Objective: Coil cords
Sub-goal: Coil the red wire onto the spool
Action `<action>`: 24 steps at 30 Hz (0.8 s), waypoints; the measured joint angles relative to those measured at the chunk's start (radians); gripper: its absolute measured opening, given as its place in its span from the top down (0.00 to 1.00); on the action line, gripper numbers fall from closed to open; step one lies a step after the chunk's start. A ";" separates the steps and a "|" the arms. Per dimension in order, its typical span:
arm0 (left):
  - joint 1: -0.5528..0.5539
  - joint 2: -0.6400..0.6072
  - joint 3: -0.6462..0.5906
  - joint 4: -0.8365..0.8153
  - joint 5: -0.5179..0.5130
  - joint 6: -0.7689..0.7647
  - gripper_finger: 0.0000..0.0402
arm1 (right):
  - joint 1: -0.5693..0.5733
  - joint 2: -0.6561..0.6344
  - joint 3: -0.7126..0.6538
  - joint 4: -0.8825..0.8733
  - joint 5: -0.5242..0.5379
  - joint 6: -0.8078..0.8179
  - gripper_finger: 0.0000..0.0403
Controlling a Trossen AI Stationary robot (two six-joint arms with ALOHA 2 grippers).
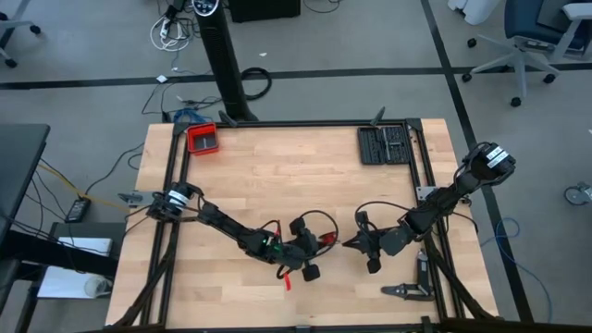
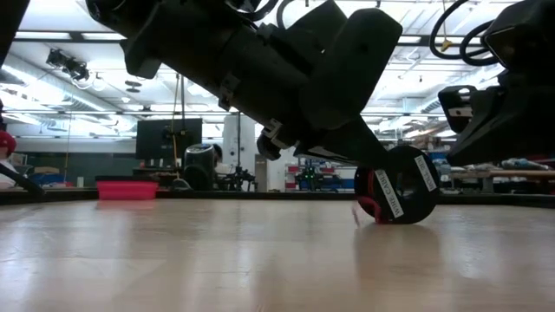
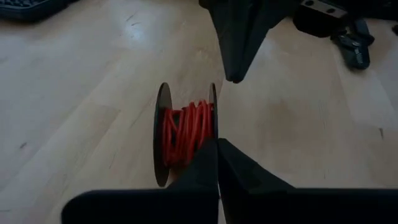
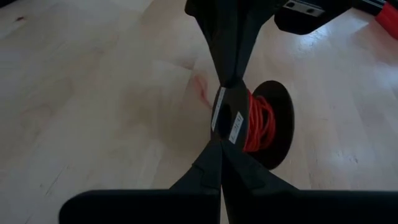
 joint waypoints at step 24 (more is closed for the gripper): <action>-0.006 0.001 0.000 -0.009 0.067 -0.035 0.82 | -0.003 -0.131 0.000 -0.089 -0.051 0.114 0.95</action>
